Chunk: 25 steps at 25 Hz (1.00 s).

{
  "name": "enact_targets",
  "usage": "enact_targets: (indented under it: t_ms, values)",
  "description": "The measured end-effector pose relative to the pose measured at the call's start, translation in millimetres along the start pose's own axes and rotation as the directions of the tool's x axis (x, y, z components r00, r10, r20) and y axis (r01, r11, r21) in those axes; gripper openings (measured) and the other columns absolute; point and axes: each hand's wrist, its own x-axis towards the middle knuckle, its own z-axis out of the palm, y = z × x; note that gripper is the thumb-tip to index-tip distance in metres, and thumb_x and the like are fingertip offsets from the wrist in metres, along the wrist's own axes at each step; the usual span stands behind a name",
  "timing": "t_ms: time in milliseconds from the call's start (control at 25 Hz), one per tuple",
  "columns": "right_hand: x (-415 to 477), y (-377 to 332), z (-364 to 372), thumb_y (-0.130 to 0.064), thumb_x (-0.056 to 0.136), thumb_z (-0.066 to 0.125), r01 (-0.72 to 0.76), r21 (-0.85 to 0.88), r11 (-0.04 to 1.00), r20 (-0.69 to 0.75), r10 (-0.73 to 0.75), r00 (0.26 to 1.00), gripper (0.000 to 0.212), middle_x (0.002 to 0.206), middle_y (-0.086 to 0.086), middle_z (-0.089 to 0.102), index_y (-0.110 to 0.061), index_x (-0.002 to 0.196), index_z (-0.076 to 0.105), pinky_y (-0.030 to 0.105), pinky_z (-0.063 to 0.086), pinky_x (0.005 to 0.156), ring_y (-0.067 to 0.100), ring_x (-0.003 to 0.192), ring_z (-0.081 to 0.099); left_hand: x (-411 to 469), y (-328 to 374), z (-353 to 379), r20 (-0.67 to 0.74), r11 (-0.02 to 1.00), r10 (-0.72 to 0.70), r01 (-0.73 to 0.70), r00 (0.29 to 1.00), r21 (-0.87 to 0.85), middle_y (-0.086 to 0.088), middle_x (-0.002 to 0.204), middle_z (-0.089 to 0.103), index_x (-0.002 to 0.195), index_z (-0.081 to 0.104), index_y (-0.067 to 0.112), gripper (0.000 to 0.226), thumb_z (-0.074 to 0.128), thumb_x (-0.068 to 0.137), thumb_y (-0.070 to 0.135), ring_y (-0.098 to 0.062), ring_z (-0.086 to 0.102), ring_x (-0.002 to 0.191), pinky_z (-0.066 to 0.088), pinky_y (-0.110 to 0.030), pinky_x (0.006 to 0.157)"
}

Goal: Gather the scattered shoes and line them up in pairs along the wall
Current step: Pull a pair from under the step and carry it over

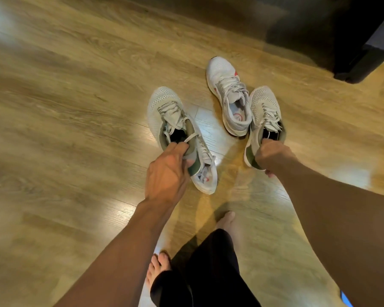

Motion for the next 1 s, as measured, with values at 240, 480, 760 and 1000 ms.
enact_targets:
  t_ms: [240,480,760,1000]
  values:
    - [-76.7,-34.4,-125.5,-0.012,0.072,0.067,0.081,0.019,0.997,-0.134,-0.078,0.988,0.01,0.059,0.001,0.061,-0.009,0.076,0.059,0.019,0.042,0.042,0.015,0.053,0.06,11.8,41.8,-60.1,0.145,0.996,0.008,-0.021,0.989,0.087,-0.003,0.104,0.062,0.112,0.055,0.018,0.026,0.054,0.087,0.011,-0.024,0.06,0.092,0.044,-0.031,0.074]
    - [-207.6,-96.4,-224.7,-0.017,0.073,0.077,0.246,0.039,0.969,-0.165,-0.236,0.957,0.023,0.068,0.005,0.061,-0.012,0.092,0.065,0.029,0.053,0.051,0.018,0.061,0.063,23.6,102.0,-197.9,0.202,0.996,-0.086,0.09,0.976,-0.013,-0.007,0.107,0.068,0.115,0.062,0.024,0.035,0.063,0.081,0.016,-0.028,0.062,0.099,0.052,-0.037,0.086]
    - [-451.3,-146.2,-369.0,-0.009,0.081,0.065,0.54,-0.041,0.841,-0.234,-0.533,0.813,0.018,0.077,0.0,0.056,-0.017,0.095,0.058,0.033,0.055,0.064,0.021,0.075,0.064,-57.9,200.3,-480.1,0.116,0.986,-0.167,0.163,0.979,0.046,-0.001,0.055,0.059,0.094,0.061,0.025,0.027,0.061,0.073,0.009,-0.019,0.06,0.046,0.046,-0.021,0.046]
    - [-667.7,-172.8,-451.1,-0.004,0.076,0.064,0.675,-0.221,0.703,-0.249,-0.71,0.658,0.011,0.058,0.003,0.063,-0.011,0.074,0.056,0.034,0.059,0.052,0.018,0.049,0.067,-209.7,277.9,-649.1,-0.16,0.982,-0.131,0.151,0.978,0.117,-0.005,0.059,0.066,0.084,0.066,0.015,0.02,0.06,0.066,0.02,-0.02,0.065,0.047,0.053,-0.025,0.042]
